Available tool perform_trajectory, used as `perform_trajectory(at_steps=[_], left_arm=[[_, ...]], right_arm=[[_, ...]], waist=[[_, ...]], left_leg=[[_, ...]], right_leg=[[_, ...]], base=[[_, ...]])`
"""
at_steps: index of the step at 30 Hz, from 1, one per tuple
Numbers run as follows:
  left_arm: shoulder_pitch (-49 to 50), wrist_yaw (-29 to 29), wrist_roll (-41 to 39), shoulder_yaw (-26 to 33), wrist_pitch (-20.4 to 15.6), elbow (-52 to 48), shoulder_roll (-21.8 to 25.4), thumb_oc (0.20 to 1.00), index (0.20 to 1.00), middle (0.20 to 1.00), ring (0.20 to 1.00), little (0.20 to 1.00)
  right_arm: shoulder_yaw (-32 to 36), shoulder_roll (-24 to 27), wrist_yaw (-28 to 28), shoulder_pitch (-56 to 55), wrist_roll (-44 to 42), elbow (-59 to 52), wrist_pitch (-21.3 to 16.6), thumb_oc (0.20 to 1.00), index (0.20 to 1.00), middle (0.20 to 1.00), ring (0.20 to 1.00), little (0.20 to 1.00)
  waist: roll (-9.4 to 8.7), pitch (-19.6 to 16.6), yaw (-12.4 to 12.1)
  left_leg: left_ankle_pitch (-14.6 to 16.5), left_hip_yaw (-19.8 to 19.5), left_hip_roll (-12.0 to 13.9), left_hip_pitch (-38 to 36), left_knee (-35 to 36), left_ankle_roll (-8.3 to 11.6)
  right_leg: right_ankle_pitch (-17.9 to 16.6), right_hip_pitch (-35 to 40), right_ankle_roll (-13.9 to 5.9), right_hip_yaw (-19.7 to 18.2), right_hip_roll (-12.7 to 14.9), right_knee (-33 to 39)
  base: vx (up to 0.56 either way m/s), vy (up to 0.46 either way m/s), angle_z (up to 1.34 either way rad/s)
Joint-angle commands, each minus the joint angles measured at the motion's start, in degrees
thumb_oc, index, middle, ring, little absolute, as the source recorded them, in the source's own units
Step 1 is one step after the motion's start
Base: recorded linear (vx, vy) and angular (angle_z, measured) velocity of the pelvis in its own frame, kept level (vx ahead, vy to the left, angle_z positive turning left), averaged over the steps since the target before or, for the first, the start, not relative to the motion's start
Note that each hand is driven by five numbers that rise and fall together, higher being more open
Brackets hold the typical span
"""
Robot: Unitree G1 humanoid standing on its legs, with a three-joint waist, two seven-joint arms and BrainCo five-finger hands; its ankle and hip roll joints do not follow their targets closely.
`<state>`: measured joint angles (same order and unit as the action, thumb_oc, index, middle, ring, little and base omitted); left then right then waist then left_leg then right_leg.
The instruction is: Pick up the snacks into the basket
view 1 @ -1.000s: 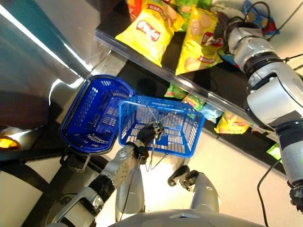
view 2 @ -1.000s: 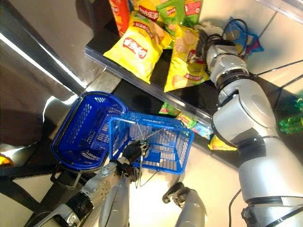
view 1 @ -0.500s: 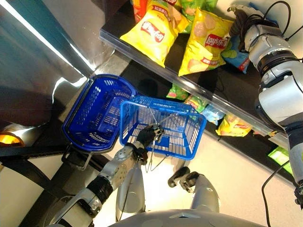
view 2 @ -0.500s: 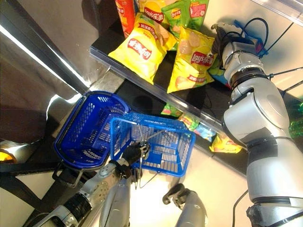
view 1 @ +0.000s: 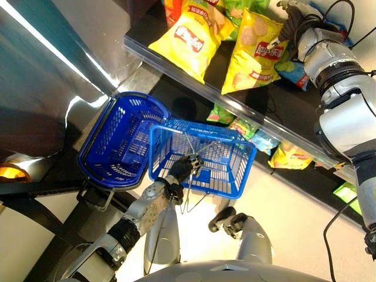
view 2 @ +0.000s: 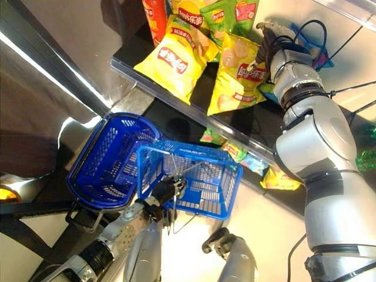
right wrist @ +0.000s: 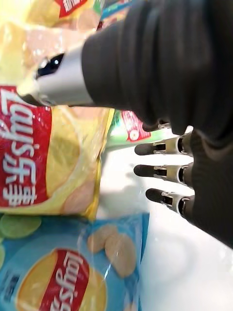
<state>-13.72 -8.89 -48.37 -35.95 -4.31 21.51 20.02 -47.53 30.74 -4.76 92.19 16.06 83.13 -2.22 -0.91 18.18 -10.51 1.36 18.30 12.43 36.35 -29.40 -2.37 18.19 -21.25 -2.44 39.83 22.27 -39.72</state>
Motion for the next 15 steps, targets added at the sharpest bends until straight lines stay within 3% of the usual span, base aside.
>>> perform_trajectory(at_steps=[1,8,15], left_arm=[[0.29,-0.15,-0.10,-2.70,-2.03,-4.89,0.22,0.200,0.200,0.200,0.200,0.200],[-0.07,0.21,-0.06,-3.71,-1.92,-5.45,0.05,0.200,0.200,0.200,0.200,0.200],[0.22,-0.02,-0.13,-4.30,-1.88,-5.54,0.10,0.200,0.200,0.200,0.200,0.200]], right_arm=[[-0.64,1.65,-2.82,8.25,-2.19,-1.53,-0.94,1.000,1.000,1.000,1.000,1.000],[-1.57,3.42,-4.21,8.27,-2.07,-2.25,-0.62,1.000,1.000,1.000,1.000,1.000],[-2.47,2.65,-2.23,8.49,-2.95,-1.29,-1.05,1.000,1.000,1.000,1.000,1.000]], waist=[[0.45,-0.14,-1.67],[0.74,1.04,-2.22],[0.79,1.40,-2.63]], left_leg=[[-0.58,-2.31,2.75,-3.88,3.72,6.54],[-1.95,-2.27,2.50,-3.47,5.28,6.95],[-2.83,-2.48,2.08,-3.35,7.05,7.02]], right_leg=[[-13.44,-2.67,-8.60,-2.43,3.37,2.08],[-13.43,-3.17,-8.72,-1.79,3.13,2.37],[-13.55,-3.84,-8.67,-1.68,2.97,3.01]], base=[[0.01,-0.022,0.05],[0.02,-0.020,0.11],[0.01,-0.005,0.02]])
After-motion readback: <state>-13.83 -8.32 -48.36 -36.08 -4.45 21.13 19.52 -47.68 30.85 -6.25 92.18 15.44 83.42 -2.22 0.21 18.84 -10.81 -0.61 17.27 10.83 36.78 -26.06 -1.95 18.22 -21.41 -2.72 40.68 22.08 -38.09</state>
